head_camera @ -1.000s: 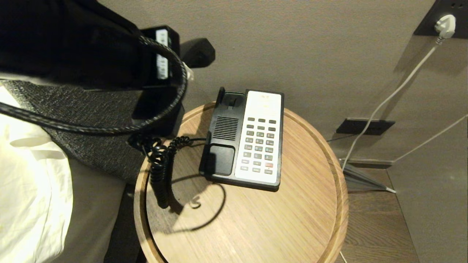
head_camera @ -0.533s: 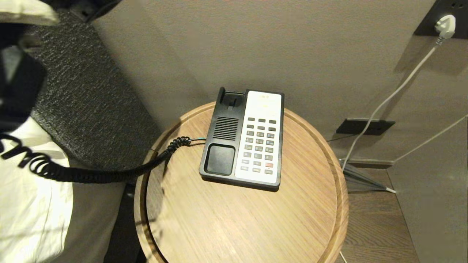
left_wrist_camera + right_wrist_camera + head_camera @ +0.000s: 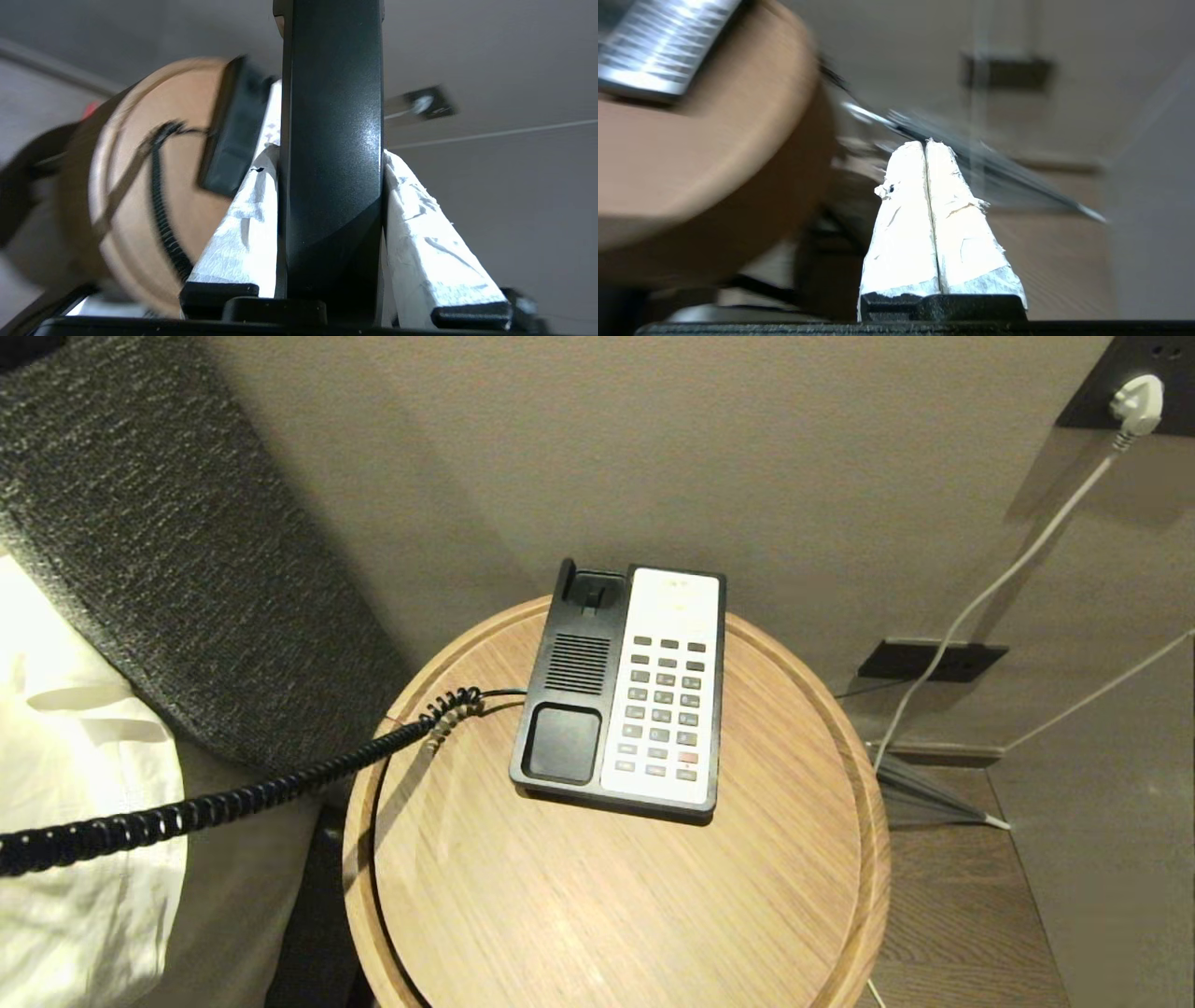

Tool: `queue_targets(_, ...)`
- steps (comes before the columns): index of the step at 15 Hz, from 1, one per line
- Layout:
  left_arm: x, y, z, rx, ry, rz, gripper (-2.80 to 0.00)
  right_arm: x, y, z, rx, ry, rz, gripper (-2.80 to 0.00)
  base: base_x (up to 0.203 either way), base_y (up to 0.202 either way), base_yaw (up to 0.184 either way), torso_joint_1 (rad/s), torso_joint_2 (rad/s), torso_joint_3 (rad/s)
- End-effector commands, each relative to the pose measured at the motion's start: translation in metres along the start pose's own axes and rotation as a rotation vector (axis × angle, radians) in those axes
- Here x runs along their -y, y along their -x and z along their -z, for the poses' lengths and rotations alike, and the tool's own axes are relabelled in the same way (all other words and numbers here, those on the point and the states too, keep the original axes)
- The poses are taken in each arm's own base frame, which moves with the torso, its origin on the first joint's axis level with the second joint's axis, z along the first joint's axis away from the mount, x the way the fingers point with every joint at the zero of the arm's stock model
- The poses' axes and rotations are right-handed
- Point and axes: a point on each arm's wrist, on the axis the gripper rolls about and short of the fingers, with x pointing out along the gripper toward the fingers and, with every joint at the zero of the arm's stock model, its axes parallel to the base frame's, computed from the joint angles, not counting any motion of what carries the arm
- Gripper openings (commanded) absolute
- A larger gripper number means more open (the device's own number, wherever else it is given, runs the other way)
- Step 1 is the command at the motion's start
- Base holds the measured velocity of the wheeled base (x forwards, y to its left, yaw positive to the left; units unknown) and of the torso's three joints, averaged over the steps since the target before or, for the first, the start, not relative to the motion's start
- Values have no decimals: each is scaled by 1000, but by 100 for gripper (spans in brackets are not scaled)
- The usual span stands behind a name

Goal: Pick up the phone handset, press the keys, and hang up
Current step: Dial the number

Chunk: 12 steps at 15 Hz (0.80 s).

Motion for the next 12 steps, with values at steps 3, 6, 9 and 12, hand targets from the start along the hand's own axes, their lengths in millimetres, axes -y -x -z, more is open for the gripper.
queue_targets(3, -23, 5, 22, -56, 4, 22, -280, -13, 45, -63, 9, -77, -230, -280, 0, 0, 0, 0, 0, 0)
queue_targets(6, -35, 4, 38, -37, 35, 165, -280, -11, -5, -104, -135, -148, -299, -280, 0, 0, 0, 0, 0, 0)
queue_targets(9, -51, 10, 51, -16, 49, 140, -280, -1, -99, -136, -300, -225, -339, -280, 0, 0, 0, 0, 0, 0)
queue_targets(12, -59, 13, 60, 10, 46, 136, -280, 7, -193, -153, -380, -260, -374, -280, 0, 0, 0, 0, 0, 0)
